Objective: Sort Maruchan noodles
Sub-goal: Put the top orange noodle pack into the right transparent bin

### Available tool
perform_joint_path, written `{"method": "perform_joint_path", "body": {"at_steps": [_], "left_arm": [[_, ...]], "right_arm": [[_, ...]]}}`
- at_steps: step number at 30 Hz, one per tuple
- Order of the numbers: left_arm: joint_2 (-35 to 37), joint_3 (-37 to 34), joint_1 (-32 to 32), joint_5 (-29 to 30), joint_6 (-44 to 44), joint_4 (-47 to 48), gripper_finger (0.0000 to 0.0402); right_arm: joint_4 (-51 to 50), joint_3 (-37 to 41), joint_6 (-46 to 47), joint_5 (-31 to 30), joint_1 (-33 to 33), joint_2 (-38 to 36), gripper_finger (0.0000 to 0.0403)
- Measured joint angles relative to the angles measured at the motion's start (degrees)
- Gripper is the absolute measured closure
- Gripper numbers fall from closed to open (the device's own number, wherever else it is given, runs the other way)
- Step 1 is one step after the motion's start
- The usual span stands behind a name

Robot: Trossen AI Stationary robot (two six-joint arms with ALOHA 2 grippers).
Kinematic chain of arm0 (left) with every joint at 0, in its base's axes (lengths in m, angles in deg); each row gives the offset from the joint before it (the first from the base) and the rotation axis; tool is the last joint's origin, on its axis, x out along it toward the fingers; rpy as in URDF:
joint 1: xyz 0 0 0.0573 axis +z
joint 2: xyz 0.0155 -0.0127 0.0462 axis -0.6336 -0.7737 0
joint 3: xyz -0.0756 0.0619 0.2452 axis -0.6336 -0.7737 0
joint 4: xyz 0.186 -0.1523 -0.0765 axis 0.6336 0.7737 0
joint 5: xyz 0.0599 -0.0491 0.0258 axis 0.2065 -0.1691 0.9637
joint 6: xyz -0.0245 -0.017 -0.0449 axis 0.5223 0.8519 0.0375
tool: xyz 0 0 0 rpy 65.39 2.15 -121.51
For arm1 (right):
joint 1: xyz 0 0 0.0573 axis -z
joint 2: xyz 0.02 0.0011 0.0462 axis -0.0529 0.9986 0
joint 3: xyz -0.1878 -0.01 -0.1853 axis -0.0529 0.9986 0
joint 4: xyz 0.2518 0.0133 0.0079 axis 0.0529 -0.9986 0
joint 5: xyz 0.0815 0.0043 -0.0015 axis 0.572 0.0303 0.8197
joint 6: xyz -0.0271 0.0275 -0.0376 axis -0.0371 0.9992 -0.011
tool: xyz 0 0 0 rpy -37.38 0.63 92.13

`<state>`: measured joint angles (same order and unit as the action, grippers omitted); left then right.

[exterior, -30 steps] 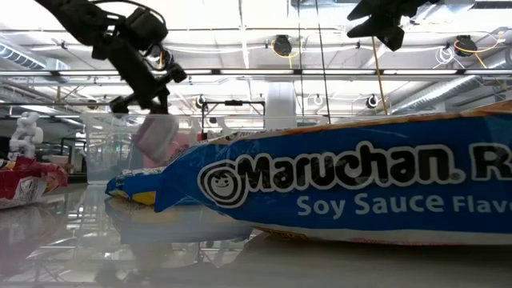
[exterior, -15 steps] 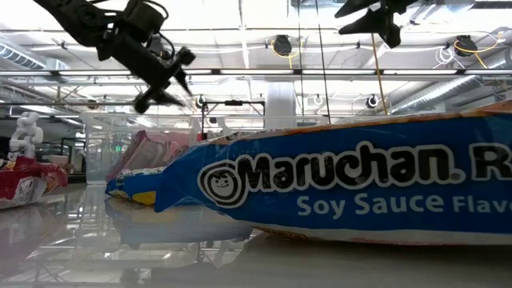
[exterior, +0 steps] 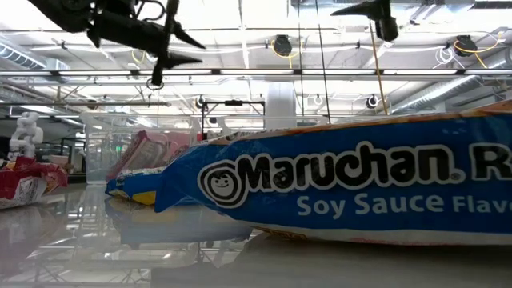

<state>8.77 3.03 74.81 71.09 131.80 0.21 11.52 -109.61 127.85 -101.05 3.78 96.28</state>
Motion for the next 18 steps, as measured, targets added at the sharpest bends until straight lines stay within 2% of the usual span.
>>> {"method": "perform_joint_path", "body": {"at_steps": [3, 6, 13, 18], "left_arm": [[3.2, 0.0, -0.6, -4.0, -1.4, 5.1, 0.0259], [6.6, 0.0, -2.3, -5.5, -3.5, 11.1, 0.0259], [14.3, 0.0, -9.0, -5.7, -7.2, 24.6, 0.0259], [17.8, 0.0, -14.4, -5.7, -8.5, 31.7, 0.0259]], "right_arm": [[4.0, 0.0, 1.8, -0.2, -2.2, 3.0, 0.0255], [7.6, 0.0, 3.3, -0.1, -4.3, 7.1, 0.0255], [14.5, -0.2, 8.2, 0.1, -7.6, 16.6, 0.0255], [12.5, -4.8, 8.4, 0.4, -8.6, 21.7, 0.0255]]}}
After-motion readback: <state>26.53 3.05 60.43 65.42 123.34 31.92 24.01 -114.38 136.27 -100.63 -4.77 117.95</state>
